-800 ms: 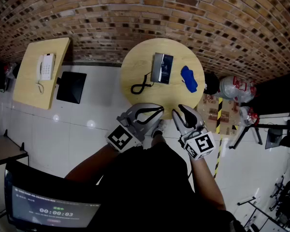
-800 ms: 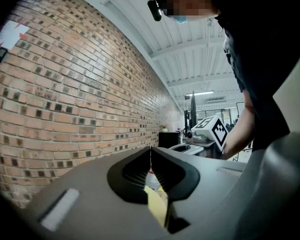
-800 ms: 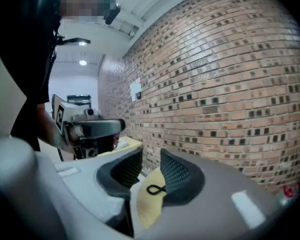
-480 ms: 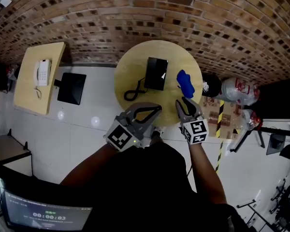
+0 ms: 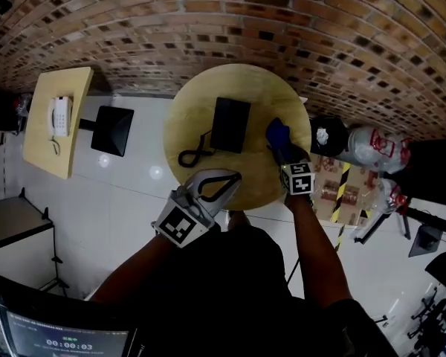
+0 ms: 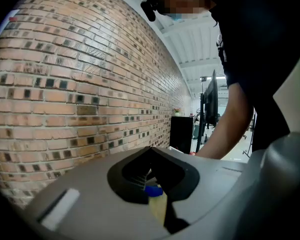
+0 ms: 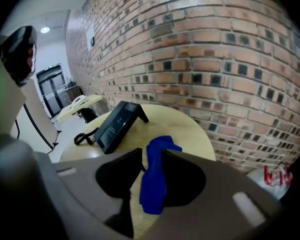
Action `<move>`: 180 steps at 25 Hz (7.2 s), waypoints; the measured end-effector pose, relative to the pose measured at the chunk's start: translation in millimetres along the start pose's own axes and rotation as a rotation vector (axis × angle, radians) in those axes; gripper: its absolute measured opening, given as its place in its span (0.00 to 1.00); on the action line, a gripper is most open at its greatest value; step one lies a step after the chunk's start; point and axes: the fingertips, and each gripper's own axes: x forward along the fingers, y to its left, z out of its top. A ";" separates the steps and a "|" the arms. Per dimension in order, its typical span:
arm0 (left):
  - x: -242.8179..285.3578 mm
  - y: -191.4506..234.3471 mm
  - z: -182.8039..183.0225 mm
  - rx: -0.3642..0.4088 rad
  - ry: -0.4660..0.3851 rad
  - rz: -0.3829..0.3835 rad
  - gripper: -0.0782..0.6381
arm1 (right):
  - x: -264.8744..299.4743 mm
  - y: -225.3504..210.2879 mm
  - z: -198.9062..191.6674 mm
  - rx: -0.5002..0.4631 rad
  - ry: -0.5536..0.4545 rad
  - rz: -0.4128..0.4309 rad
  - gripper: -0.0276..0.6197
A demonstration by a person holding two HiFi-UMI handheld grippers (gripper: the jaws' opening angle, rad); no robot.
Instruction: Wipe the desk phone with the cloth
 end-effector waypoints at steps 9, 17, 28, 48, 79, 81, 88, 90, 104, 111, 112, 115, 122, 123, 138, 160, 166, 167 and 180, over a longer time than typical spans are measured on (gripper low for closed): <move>-3.7 32.9 -20.6 -0.050 0.052 0.037 0.11 | 60.2 -22.1 -31.7 0.048 0.182 -0.002 0.35; -24.7 50.7 -22.4 -0.031 0.055 0.030 0.11 | 76.2 -25.3 -53.6 0.062 0.241 -0.033 0.22; -44.1 59.7 -16.6 -0.054 -0.005 0.040 0.11 | 67.1 25.0 34.9 -0.050 0.034 0.084 0.18; -94.0 79.4 -29.7 -0.092 -0.044 0.094 0.12 | 109.0 148.3 30.6 -0.423 0.156 0.302 0.18; -133.6 87.6 -49.3 -0.152 -0.038 0.161 0.12 | 136.2 186.7 59.9 -0.478 0.147 0.329 0.18; -132.7 88.5 -48.1 -0.151 -0.044 0.159 0.12 | 129.9 198.6 39.6 -0.476 0.174 0.358 0.18; -124.2 83.0 -57.0 -0.203 -0.008 0.135 0.12 | 117.1 217.9 -2.6 -0.401 0.214 0.396 0.18; -121.7 82.1 -56.3 -0.203 -0.012 0.119 0.12 | 112.3 216.1 1.3 -0.385 0.198 0.384 0.18; -89.6 74.0 -43.8 -0.089 -0.017 0.010 0.12 | 62.4 72.8 43.2 -0.164 0.026 0.081 0.18; -58.9 52.9 -44.5 -0.111 0.000 -0.018 0.12 | 62.8 2.2 -29.1 0.000 0.156 0.021 0.18; -55.4 50.3 -45.6 -0.111 0.008 -0.021 0.12 | 65.2 -2.0 -38.7 0.017 0.177 0.024 0.18; -48.1 42.2 -48.6 -0.108 0.025 -0.026 0.12 | 70.2 -9.1 -57.7 0.059 0.213 0.027 0.18; -35.4 33.3 -49.2 -0.120 0.034 -0.013 0.12 | 77.0 -16.6 -58.0 0.121 0.196 0.055 0.21; -33.6 31.7 -48.9 -0.119 0.035 -0.012 0.12 | 77.6 -17.8 -57.8 0.116 0.199 0.057 0.22; -44.6 24.0 -8.4 -0.041 -0.033 0.015 0.12 | -20.8 8.1 71.9 -0.082 -0.114 0.107 0.47; -117.9 8.1 45.6 -0.069 -0.178 -0.081 0.12 | -242.5 276.8 171.8 -0.178 -0.600 0.316 0.04; -115.1 -1.4 44.0 -0.050 -0.203 -0.087 0.12 | -241.3 273.4 179.5 -0.215 -0.602 0.287 0.04; -115.4 -1.1 46.5 -0.035 -0.201 -0.090 0.12 | -240.9 273.9 180.5 -0.212 -0.603 0.290 0.04; -127.3 2.7 48.7 -0.044 -0.202 -0.086 0.12 | -237.3 284.3 186.3 -0.203 -0.631 0.333 0.04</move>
